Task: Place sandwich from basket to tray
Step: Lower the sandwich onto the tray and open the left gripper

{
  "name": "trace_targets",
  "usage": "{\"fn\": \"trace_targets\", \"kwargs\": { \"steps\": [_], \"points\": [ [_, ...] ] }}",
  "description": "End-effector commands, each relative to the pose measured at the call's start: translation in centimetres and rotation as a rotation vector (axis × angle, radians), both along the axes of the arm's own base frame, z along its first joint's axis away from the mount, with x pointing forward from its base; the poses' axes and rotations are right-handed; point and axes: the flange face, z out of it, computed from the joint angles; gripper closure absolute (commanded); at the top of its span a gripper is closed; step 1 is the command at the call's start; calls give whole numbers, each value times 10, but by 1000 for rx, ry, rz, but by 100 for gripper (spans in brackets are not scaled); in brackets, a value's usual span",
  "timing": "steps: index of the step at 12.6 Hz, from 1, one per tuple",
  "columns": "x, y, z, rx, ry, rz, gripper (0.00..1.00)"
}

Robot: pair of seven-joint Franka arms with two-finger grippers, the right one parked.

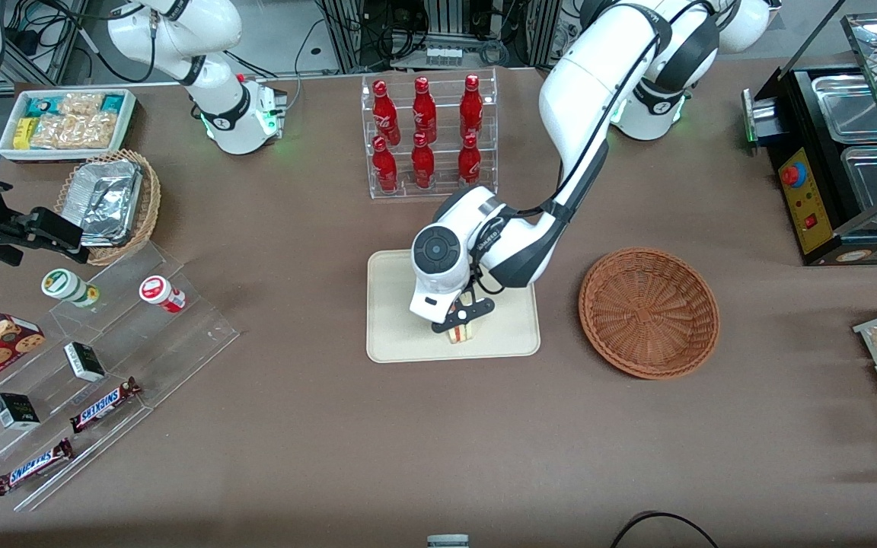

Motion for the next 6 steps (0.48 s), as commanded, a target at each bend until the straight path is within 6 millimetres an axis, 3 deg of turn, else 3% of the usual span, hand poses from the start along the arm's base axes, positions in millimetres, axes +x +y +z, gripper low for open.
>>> {"fn": "trace_targets", "kwargs": {
  "steps": [1,6],
  "points": [
    [5,-3,15,-12,-21,15,0],
    [2,11,113,-8,-30,16,0]
  ]
}}
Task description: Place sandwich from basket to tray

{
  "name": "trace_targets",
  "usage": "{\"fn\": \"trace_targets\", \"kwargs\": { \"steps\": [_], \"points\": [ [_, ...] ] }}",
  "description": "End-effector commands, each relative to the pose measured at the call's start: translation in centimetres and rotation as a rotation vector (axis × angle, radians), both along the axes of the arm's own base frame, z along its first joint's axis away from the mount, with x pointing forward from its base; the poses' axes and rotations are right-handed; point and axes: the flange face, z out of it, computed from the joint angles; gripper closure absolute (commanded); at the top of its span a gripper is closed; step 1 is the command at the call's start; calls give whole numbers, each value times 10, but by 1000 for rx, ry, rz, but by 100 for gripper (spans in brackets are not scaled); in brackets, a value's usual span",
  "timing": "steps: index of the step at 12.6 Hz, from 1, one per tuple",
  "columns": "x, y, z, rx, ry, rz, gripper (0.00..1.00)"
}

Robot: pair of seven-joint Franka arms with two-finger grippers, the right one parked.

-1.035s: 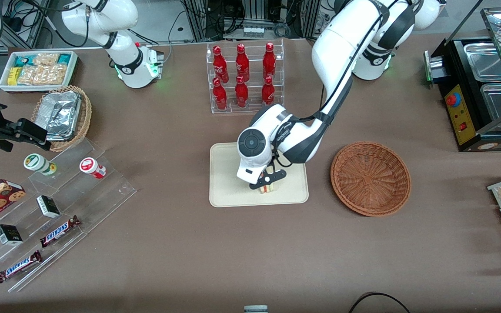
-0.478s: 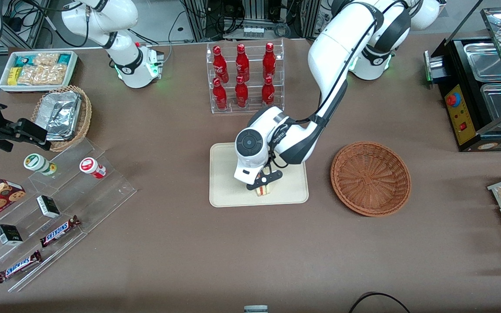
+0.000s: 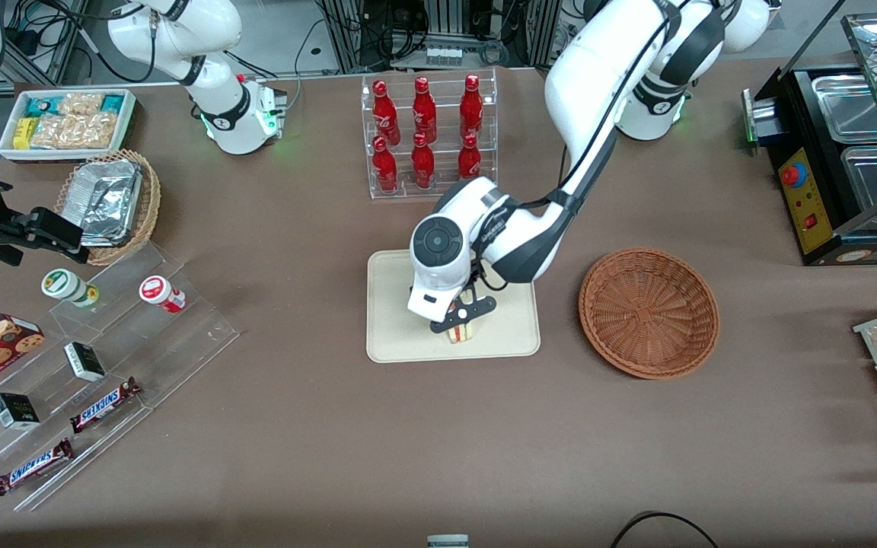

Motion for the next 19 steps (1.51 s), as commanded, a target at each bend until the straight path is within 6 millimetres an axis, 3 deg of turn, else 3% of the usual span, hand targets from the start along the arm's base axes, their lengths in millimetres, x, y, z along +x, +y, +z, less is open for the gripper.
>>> {"fn": "trace_targets", "kwargs": {
  "steps": [1,3,6,10,13,15,17,19],
  "points": [
    [-8,14,61,20,-3,5,0],
    [4,45,99,16,0,-70,0],
    [21,91,133,10,25,-196,0],
    [38,208,165,51,114,-116,0],
    [41,296,176,7,147,-243,0],
    [37,343,186,-18,162,-295,0],
    [35,376,194,-37,184,-327,0],
    [30,389,205,-34,187,-326,0]
  ]
}}
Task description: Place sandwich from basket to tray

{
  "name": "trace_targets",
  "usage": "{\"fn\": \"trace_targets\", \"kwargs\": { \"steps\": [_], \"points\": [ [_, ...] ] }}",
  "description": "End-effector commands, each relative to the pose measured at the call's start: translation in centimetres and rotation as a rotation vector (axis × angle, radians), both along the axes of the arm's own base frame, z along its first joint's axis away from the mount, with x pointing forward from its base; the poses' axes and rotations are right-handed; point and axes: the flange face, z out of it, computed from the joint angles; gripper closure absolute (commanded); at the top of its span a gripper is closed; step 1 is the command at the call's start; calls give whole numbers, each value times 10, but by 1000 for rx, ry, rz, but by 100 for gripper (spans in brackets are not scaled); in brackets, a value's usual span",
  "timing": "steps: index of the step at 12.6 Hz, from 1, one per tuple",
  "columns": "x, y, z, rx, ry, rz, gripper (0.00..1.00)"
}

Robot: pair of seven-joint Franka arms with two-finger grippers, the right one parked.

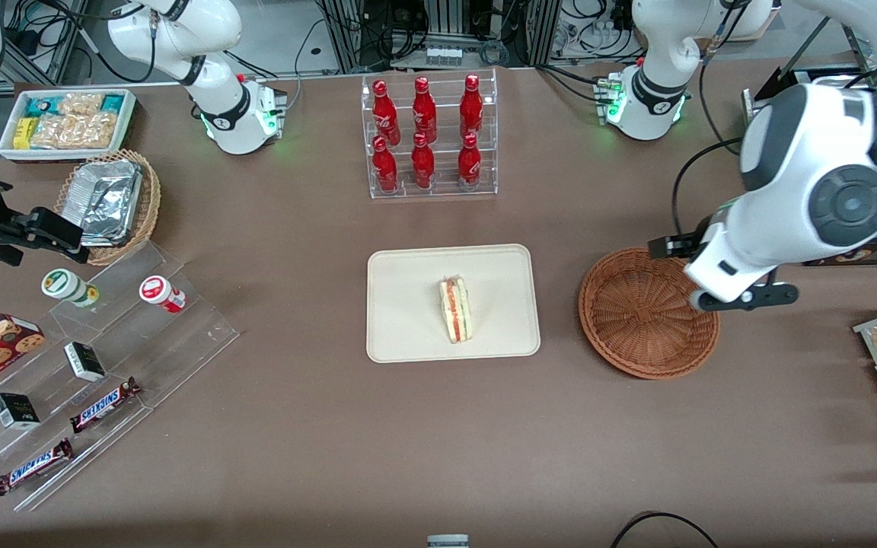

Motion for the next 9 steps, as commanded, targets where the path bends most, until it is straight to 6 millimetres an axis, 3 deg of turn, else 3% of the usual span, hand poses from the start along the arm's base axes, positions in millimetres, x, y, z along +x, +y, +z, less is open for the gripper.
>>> {"fn": "trace_targets", "kwargs": {
  "steps": [1,2,9],
  "points": [
    [-19,13,22,2,8,-10,0],
    [-24,30,34,4,6,15,0],
    [-69,94,104,-50,18,-81,0]
  ]
}}
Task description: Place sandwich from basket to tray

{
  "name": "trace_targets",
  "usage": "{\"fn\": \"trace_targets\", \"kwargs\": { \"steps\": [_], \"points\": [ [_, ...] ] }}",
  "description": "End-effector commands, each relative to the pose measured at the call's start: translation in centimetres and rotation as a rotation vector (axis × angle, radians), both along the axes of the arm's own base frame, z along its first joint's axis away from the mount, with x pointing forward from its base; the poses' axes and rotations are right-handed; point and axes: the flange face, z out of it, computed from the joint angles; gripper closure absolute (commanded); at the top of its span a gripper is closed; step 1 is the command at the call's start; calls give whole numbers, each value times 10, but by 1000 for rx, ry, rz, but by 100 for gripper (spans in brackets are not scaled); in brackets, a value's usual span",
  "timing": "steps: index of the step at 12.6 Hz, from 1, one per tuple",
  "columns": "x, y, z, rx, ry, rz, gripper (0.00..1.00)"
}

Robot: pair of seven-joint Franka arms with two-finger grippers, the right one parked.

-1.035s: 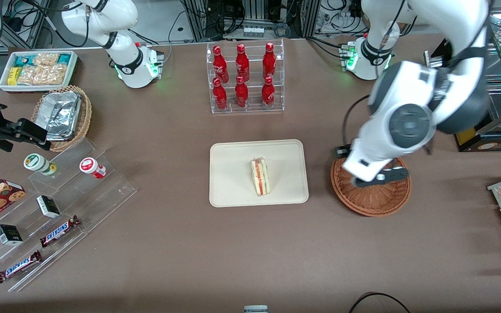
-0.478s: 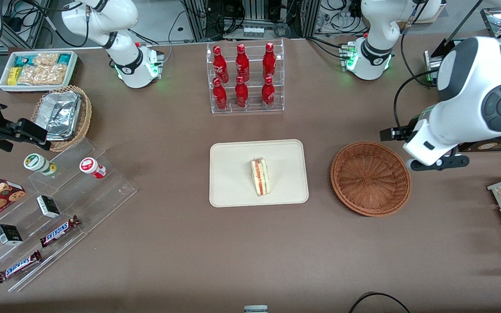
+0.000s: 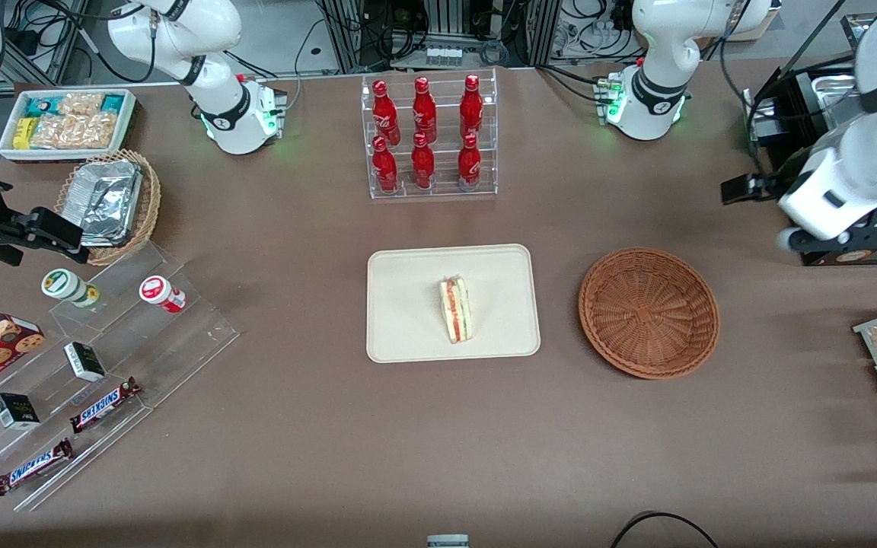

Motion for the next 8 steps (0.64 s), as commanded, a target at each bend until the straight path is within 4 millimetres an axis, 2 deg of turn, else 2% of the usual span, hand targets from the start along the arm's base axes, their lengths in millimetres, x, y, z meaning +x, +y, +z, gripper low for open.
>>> {"fn": "trace_targets", "kwargs": {
  "steps": [1,6,8],
  "points": [
    [-29,20,28,-4,2,-10,0],
    [-49,69,58,-9,-25,55,0],
    [-49,80,59,-10,-33,75,0]
  ]
}}
